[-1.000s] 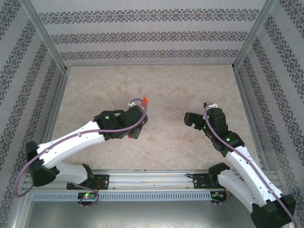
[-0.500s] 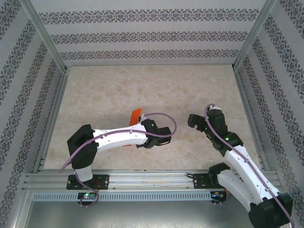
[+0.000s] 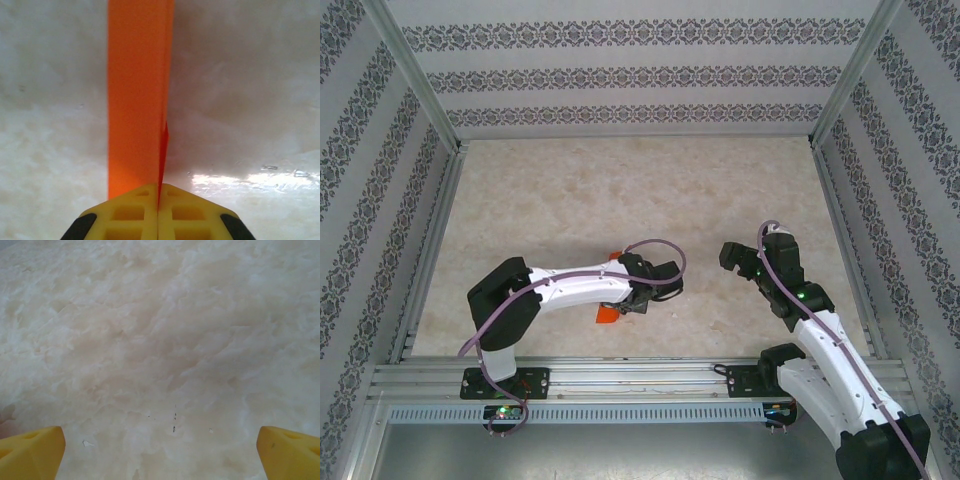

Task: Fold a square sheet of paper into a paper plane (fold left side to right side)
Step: Turn over the paper at the center of the table.

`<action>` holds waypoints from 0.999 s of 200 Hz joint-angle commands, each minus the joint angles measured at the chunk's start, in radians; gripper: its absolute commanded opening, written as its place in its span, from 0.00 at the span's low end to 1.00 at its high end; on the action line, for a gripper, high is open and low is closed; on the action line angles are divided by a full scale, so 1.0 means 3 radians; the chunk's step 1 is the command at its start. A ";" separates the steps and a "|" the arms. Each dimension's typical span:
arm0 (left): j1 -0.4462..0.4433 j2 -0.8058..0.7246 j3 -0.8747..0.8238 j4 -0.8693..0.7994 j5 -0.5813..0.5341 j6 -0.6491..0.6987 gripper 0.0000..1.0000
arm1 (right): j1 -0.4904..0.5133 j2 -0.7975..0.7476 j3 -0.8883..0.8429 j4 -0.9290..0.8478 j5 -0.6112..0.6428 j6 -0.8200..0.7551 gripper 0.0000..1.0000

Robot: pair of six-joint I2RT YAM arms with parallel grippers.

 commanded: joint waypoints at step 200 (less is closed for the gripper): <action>0.1175 -0.1569 -0.1300 0.2718 0.1575 0.0601 0.54 | -0.0095 0.0460 0.0030 0.0098 -0.1491 0.0231 0.94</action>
